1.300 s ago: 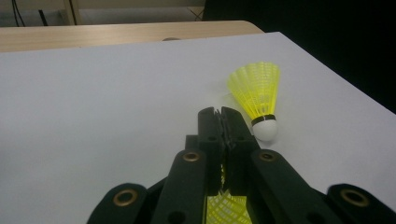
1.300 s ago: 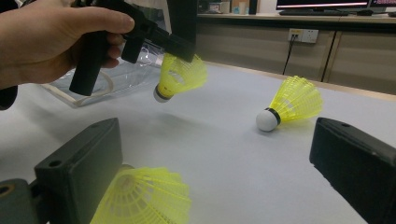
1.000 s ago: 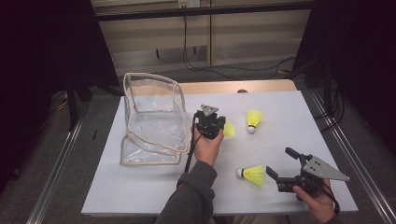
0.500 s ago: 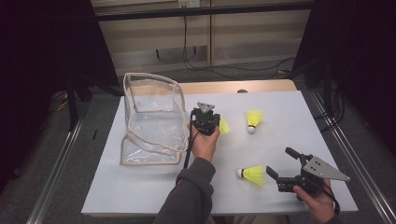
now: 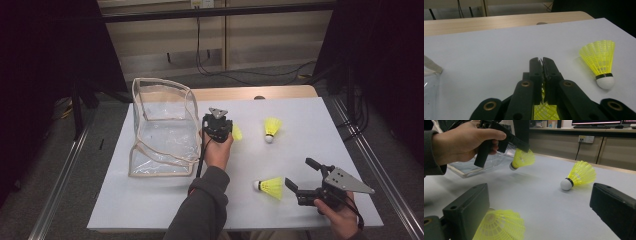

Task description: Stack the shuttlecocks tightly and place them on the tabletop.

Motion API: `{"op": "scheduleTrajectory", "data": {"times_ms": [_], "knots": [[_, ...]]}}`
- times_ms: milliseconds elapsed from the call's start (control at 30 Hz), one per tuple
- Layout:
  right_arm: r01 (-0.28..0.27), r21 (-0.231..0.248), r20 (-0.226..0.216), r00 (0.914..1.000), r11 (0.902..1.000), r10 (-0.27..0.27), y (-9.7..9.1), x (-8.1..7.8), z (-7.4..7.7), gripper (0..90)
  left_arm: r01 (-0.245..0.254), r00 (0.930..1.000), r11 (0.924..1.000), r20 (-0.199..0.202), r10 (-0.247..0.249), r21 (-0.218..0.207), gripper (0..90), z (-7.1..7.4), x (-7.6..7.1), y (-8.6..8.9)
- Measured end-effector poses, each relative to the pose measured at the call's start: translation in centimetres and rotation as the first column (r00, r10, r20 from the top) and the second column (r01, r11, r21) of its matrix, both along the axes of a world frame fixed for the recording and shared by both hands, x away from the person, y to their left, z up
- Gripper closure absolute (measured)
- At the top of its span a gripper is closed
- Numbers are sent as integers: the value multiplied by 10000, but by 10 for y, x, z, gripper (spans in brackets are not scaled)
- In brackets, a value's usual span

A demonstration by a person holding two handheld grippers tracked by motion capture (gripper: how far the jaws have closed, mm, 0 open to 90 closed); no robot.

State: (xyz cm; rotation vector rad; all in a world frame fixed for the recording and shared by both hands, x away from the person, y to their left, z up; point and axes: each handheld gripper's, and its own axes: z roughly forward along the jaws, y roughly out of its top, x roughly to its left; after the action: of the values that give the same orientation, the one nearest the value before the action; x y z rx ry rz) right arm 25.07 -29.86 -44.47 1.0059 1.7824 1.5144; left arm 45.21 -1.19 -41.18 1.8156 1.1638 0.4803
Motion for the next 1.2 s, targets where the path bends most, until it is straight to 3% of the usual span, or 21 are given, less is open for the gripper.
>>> {"op": "scheduleTrajectory", "data": {"times_ms": [633,1200], "knots": [[-9,2,-1,10000,10000,9,0,0,0,20,-336,9993,9992,171,332,236,862,-1,5,5],[-9,27,11,10000,10000,8,1,0,0,20,-314,9995,9991,-77,316,271,861,-2,3,3]]}}
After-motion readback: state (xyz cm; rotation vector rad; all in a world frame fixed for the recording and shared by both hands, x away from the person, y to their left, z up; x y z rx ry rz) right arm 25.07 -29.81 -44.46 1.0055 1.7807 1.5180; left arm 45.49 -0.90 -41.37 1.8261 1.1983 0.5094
